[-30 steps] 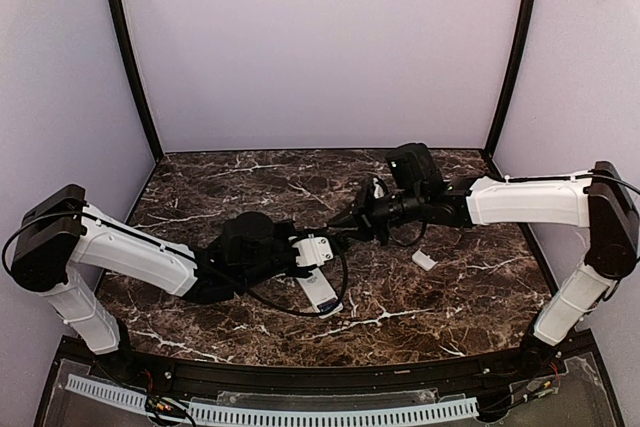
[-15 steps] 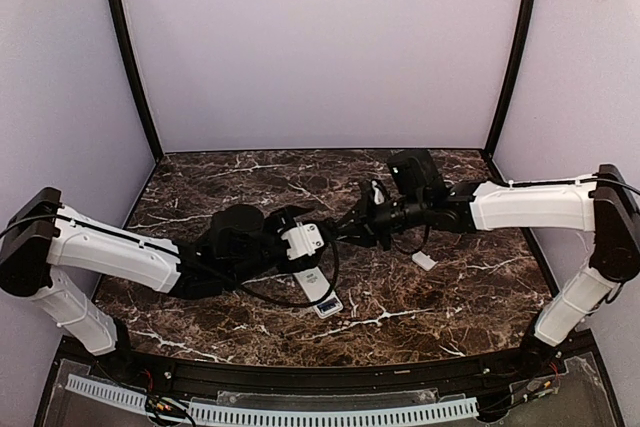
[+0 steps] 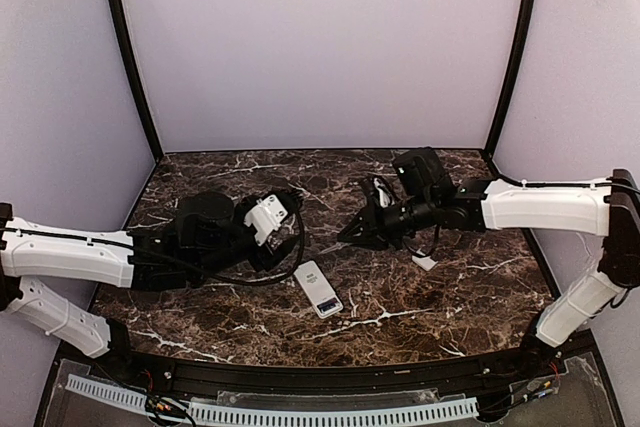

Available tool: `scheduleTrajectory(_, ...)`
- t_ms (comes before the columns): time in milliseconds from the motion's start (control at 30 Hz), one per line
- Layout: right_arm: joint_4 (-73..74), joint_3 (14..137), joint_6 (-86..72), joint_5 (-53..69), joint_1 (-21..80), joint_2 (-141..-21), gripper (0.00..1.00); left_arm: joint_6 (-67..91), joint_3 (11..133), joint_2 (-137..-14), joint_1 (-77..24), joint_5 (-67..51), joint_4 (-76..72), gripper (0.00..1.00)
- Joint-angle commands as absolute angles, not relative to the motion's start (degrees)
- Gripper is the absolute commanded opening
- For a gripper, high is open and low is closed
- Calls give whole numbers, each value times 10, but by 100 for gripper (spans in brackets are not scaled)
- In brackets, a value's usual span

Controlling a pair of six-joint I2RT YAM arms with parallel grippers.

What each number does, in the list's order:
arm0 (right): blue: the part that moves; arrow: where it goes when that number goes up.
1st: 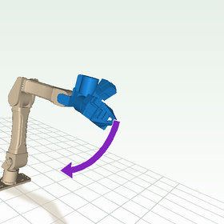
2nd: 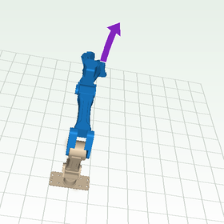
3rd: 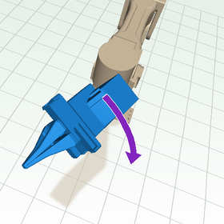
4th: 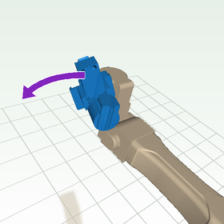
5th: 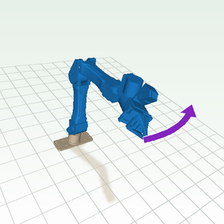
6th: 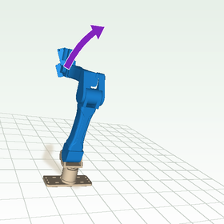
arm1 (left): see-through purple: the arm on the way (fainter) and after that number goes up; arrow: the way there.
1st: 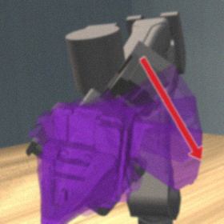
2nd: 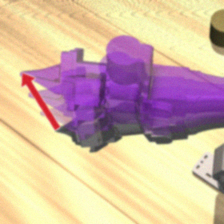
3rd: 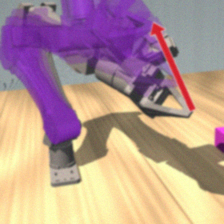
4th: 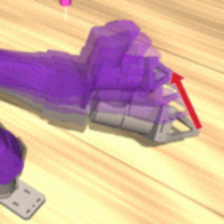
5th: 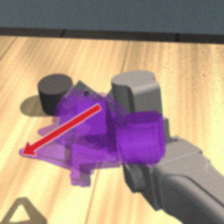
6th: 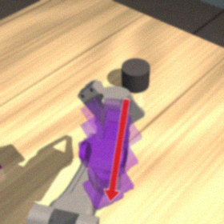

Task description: Unload the batteries from the remote control

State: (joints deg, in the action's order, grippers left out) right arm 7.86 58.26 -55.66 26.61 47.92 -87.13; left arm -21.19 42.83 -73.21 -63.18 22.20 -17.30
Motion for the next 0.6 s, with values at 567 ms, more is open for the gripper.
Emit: scheduleTrajectory(567,280,706,-292,242,483,-854,0,30,415,-664,-617,44,9,67)
